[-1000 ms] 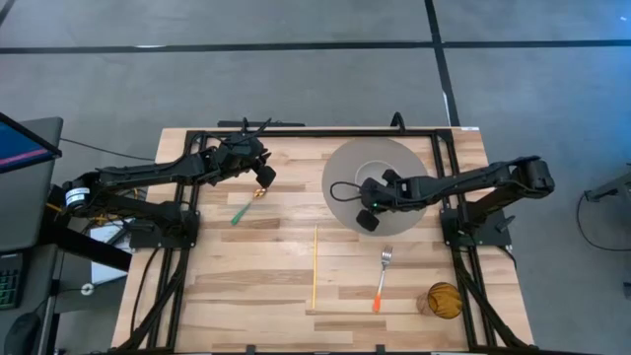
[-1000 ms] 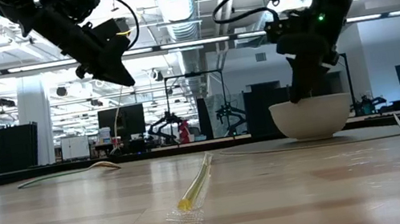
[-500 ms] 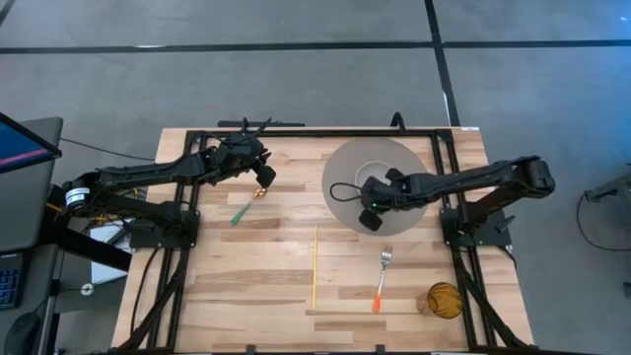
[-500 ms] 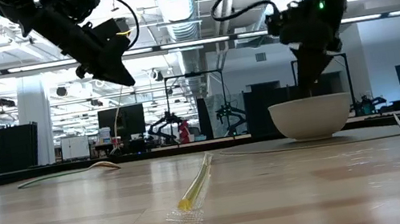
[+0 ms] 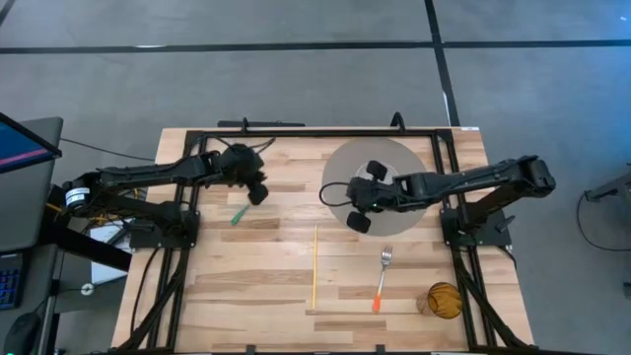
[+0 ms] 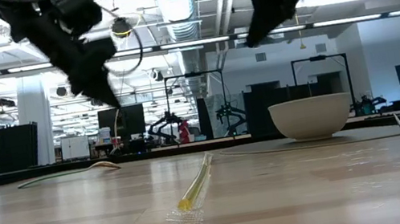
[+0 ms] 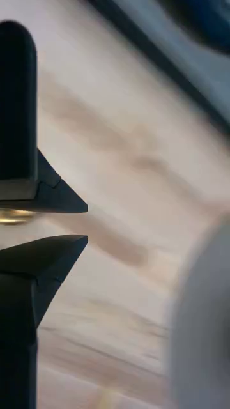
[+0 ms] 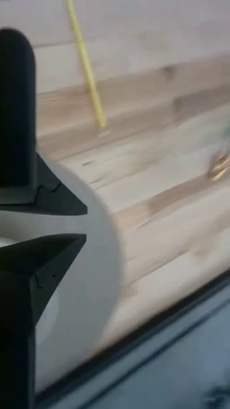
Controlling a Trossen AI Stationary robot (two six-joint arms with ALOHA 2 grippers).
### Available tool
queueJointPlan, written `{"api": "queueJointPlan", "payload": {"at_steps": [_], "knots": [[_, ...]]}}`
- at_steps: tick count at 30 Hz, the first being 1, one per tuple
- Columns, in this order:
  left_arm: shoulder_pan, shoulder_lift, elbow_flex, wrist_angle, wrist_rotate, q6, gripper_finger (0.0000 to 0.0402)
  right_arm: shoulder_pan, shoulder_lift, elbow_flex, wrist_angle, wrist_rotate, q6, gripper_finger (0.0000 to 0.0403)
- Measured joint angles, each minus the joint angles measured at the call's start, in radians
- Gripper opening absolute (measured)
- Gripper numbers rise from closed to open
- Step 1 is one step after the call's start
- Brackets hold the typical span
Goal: Pick & Place Utensil
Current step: Put the green spoon into the gray bowl on the gray mat
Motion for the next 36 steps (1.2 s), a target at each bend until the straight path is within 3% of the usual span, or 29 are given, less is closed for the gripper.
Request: {"api": "queueJointPlan", "payload": {"at_steps": [5,9,16,23,36], "knots": [[0.0,0.0,-0.053,-0.128,0.019,-0.006,0.0067,0.026,-0.021,-0.002,0.034,-0.003,-0.175,0.005],[0.0,0.0,-0.067,-0.224,0.034,-0.047,0.0067,0.012,-0.081,-0.002,0.037,-0.003,-0.198,0.005],[0.0,0.0,-0.069,-0.219,0.17,-0.06,0.0067,-0.058,-0.114,-0.004,0.042,-0.001,-0.204,0.005],[0.0,0.0,-0.098,-0.217,0.166,-0.292,0.0067,-0.123,-0.063,-0.005,0.054,-0.003,-0.205,0.005],[-0.012,0.0,-0.236,-0.187,0.146,-0.418,0.0067,-0.153,-0.015,-0.004,0.068,-0.004,-0.208,0.005]]}}
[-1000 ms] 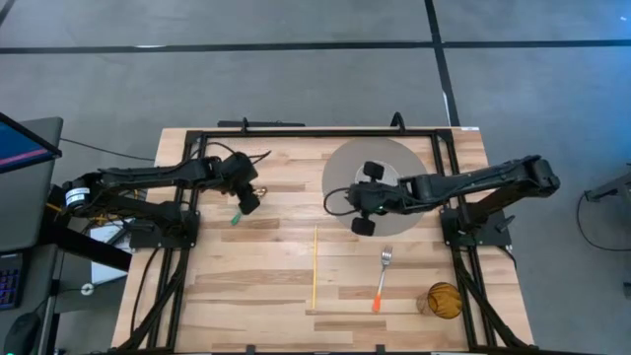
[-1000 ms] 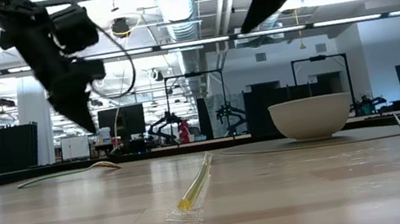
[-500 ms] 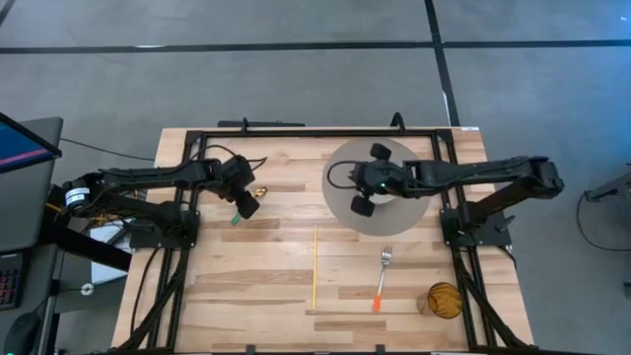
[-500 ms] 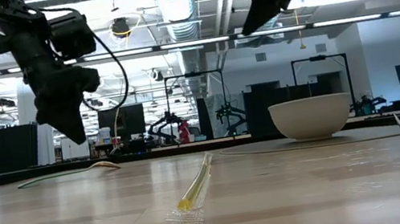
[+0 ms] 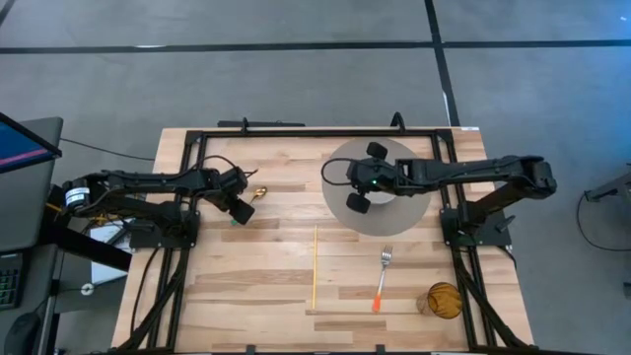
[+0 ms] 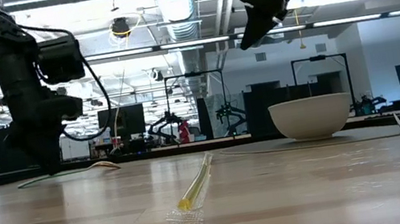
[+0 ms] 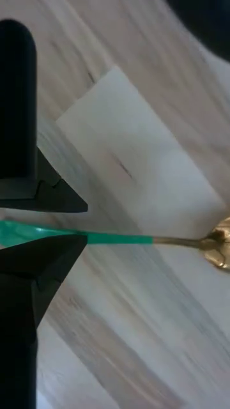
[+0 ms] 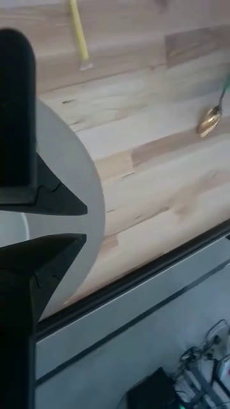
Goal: Pick & Place Utensil
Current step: Put the green spoon into the gray bowl on the gray mat
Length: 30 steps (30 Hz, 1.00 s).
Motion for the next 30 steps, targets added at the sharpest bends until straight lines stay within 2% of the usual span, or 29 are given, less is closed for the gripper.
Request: {"api": "queueJointPlan", "payload": {"at_steps": [7,12,21,25,30], "knots": [[-0.069,0.0,-0.002,0.097,-0.016,0.062,0.0067,-0.002,0.002,0.0,0.003,-0.001,-0.024,0.005],[-0.091,0.0,-0.002,0.1,-0.049,0.087,0.0072,-0.001,0.002,0.0,0.003,-0.001,-0.024,0.005],[-0.091,0.0,-0.007,0.101,-0.098,0.119,0.013,-0.002,0.002,0.0,0.004,-0.001,-0.024,0.005],[-0.091,0.0,-0.06,0.11,-0.102,0.104,0.0148,-0.002,0.002,0.0,0.004,-0.001,-0.024,0.005],[-0.091,-0.003,-0.083,0.141,-0.106,0.086,0.0135,-0.002,0.002,0.0,0.011,-0.001,-0.027,0.005]]}}
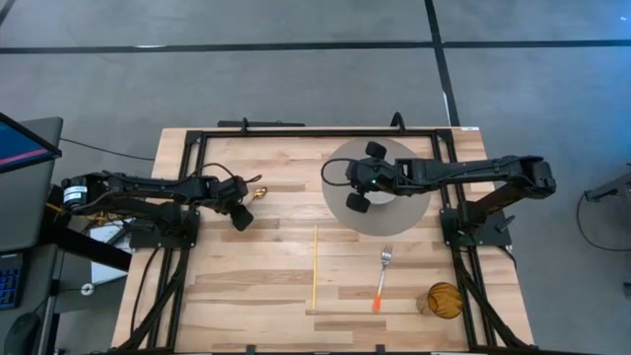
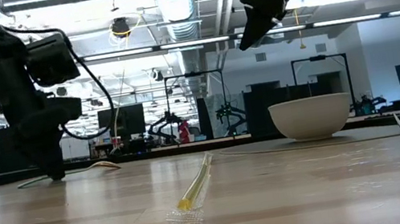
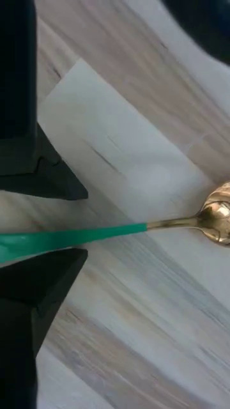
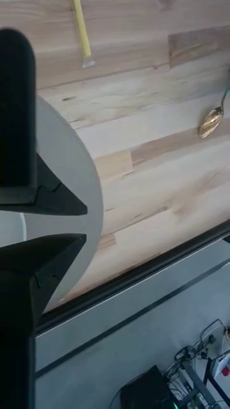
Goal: Pick & Place Utensil
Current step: Put the green spoon into the gray bowl on the gray mat
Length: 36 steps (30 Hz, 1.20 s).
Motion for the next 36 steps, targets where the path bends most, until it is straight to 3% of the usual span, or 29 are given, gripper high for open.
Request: {"api": "queueJointPlan", "payload": {"at_steps": [5,7,14,21,27,32,36], "knots": [[0.001,0.003,0.008,0.073,0.012,0.022,0.0037,-0.013,0.0,0.0,0.052,0.001,-0.039,0.005],[-0.001,0.0,0.029,0.092,0.026,0.02,0.0017,-0.026,0.0,0.0,0.078,0.004,-0.089,0.005],[0.0,0.001,0.141,0.15,0.051,0.111,0.0009,-0.069,0.0,0.0,0.218,-0.024,-0.242,0.0069],[0.0,0.001,0.206,0.265,-0.036,0.387,0.0007,-0.094,0.044,-0.001,0.355,-0.299,-0.338,0.0112],[0.0,0.001,0.206,0.414,-0.087,0.555,0.0007,-0.092,0.192,0.017,0.58,-0.354,-0.514,0.0135],[0.001,0.001,0.207,0.448,-0.117,0.576,0.0007,-0.078,0.338,0.113,0.595,-0.362,-0.615,0.0138],[0.003,0.001,0.207,0.451,-0.162,0.573,0.0007,-0.056,0.46,0.24,0.512,-0.352,-0.658,0.0135]]}}
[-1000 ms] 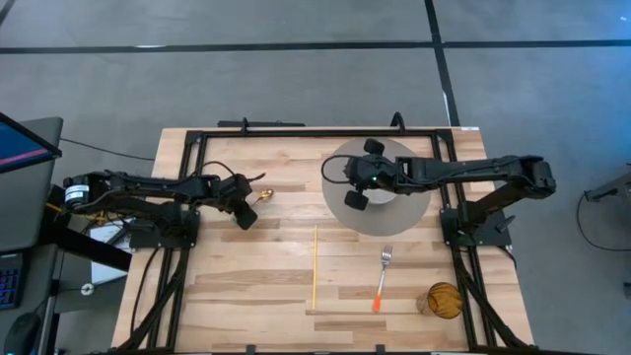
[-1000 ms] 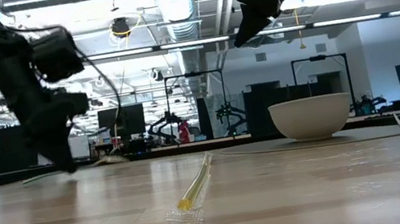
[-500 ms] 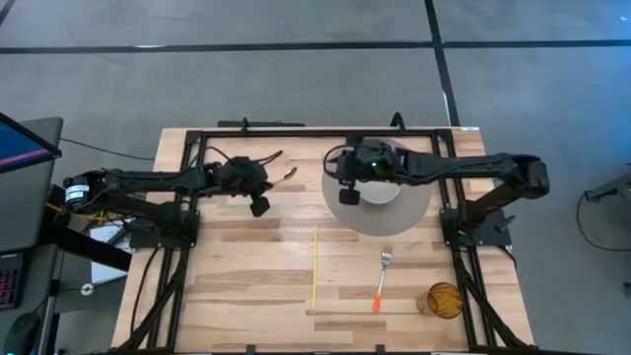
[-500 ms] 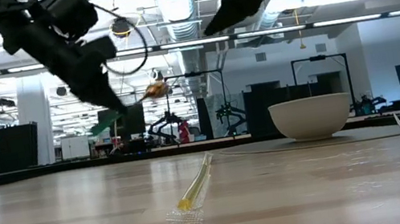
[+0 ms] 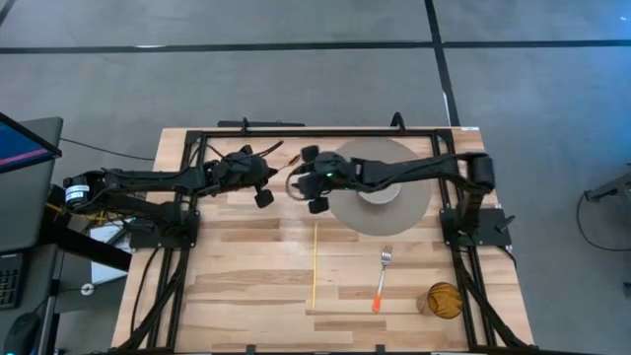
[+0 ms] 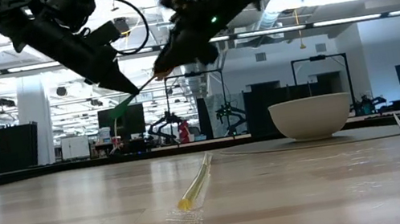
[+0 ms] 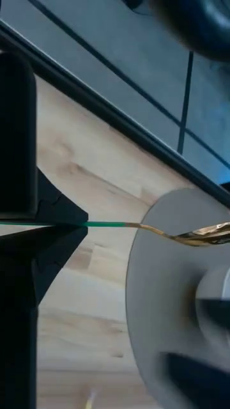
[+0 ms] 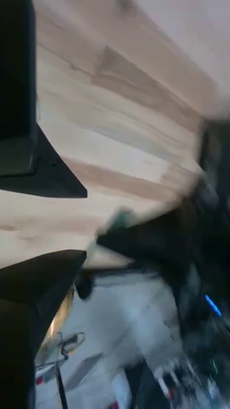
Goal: Pick & Place Utensil
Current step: Put the green spoon into the gray bowl on the gray mat
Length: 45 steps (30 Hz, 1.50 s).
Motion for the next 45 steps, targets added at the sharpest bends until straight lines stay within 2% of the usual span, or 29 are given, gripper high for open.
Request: {"api": "queueJointPlan", "payload": {"at_steps": [3,8,11,14,19,29,37,45], "knots": [[0.0,0.0,0.0,0.003,-0.003,-0.026,0.0007,0.019,0.084,0.114,-0.09,0.064,-0.06,0.0134],[0.0,0.0,0.0,0.004,-0.003,-0.059,0.0007,0.034,0.205,0.28,-0.168,0.247,-0.154,0.0134],[0.001,0.0,0.0,0.002,-0.01,-0.062,0.0007,0.035,0.26,0.355,-0.213,0.295,-0.181,0.0134],[0.0,0.0,-0.002,-0.012,-0.006,-0.06,0.0007,0.032,0.294,0.413,-0.262,0.298,-0.18,0.0134],[0.0,0.0,-0.015,-0.012,-0.016,-0.057,0.0007,0.03,0.313,0.433,-0.271,0.302,-0.18,0.0126],[-0.016,0.0,-0.02,-0.013,0.008,-0.057,0.0007,0.023,0.309,0.433,-0.291,0.307,-0.173,0.0062],[-0.023,0.001,-0.02,-0.009,0.006,-0.05,0.0008,0.02,0.309,0.433,-0.32,0.308,-0.173,0.0027],[-0.031,0.0,-0.02,-0.008,0.01,-0.045,0.0008,0.019,0.309,0.433,-0.342,0.308,-0.178,0.0021]]}}
